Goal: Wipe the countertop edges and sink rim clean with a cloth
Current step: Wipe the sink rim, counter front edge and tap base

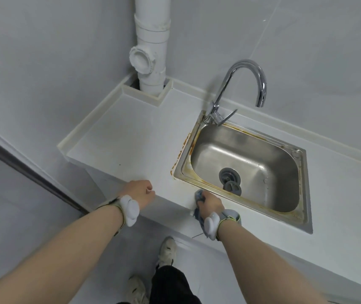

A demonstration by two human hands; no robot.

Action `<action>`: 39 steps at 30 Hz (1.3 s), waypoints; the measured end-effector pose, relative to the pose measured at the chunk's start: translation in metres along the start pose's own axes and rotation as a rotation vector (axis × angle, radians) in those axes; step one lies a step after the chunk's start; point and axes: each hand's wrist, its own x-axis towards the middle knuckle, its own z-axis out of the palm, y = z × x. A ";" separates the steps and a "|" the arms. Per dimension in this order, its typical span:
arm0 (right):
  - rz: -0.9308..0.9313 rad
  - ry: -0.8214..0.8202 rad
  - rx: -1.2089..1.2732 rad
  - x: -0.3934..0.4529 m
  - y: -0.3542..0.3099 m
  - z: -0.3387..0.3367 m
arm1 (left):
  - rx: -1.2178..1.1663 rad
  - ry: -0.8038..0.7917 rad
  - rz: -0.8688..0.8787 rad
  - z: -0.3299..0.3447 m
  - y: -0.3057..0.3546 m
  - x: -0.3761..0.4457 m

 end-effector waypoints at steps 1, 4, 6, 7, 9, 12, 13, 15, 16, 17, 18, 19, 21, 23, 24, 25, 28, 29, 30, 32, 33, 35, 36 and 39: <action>-0.023 -0.018 -0.017 0.005 -0.011 0.003 | -0.015 0.003 -0.005 0.000 0.000 0.000; -0.112 -0.038 -0.075 0.025 -0.050 0.014 | -0.057 0.020 -0.030 -0.003 0.001 0.004; -0.164 -0.044 -0.072 0.041 -0.079 0.023 | -0.084 0.027 -0.043 -0.006 0.003 0.005; -0.193 -0.056 -0.072 0.047 -0.094 0.027 | -0.091 0.029 -0.054 -0.007 0.004 0.006; -0.226 -0.097 -0.074 0.055 -0.116 0.035 | -0.087 0.030 -0.081 -0.012 0.007 0.005; -0.243 -0.134 -0.078 0.064 -0.123 0.032 | -0.073 0.017 -0.138 -0.020 0.010 0.013; -0.242 -0.132 -0.081 0.066 -0.119 0.031 | -0.060 0.007 -0.149 -0.025 0.012 0.015; -0.207 -0.112 -0.076 0.070 -0.092 0.016 | -0.006 -0.029 -0.141 -0.030 0.031 0.029; -0.217 -0.118 -0.066 0.067 -0.089 0.020 | 0.009 -0.022 -0.157 -0.033 0.025 0.030; -0.202 -0.116 -0.042 0.066 -0.075 0.015 | 0.025 -0.024 -0.149 -0.034 0.032 0.037; -0.210 -0.138 -0.018 0.060 -0.070 0.019 | 0.032 -0.019 -0.168 -0.035 0.029 0.038; -0.195 -0.122 0.013 0.057 -0.056 0.013 | 0.041 -0.015 -0.149 -0.034 0.038 0.046; -0.130 -0.077 0.072 0.049 -0.029 0.003 | 0.052 -0.019 -0.089 -0.030 0.057 0.059; -0.029 -0.005 0.124 0.042 0.005 -0.008 | 0.069 -0.038 -0.004 -0.023 0.083 0.062; 0.028 0.030 0.142 0.037 0.021 -0.015 | 0.076 -0.045 0.037 -0.018 0.093 0.062; 0.092 0.065 0.164 0.031 0.038 -0.021 | 0.085 -0.062 0.088 -0.012 0.101 0.062; 0.309 0.181 0.307 0.011 0.094 -0.040 | 0.133 -0.113 0.210 0.003 0.122 0.055; 0.376 0.234 0.340 0.003 0.113 -0.049 | 0.165 -0.125 0.244 0.009 0.127 0.050; 0.455 0.274 0.360 -0.004 0.133 -0.058 | 0.204 -0.126 0.269 0.014 0.132 0.045; 0.576 0.318 0.368 -0.009 0.168 -0.078 | 0.288 -0.115 0.316 0.021 0.137 0.033; 0.616 0.317 0.354 -0.009 0.183 -0.087 | 0.326 -0.113 0.339 0.024 0.136 0.030; 0.657 0.279 0.350 -0.008 0.195 -0.094 | 0.415 -0.123 0.359 0.026 0.127 0.029; 0.658 0.273 0.354 -0.007 0.193 -0.095 | 0.466 -0.128 0.354 0.024 0.122 0.030; 0.617 0.271 0.350 -0.011 0.161 -0.082 | 0.608 -0.164 0.319 0.016 0.110 0.033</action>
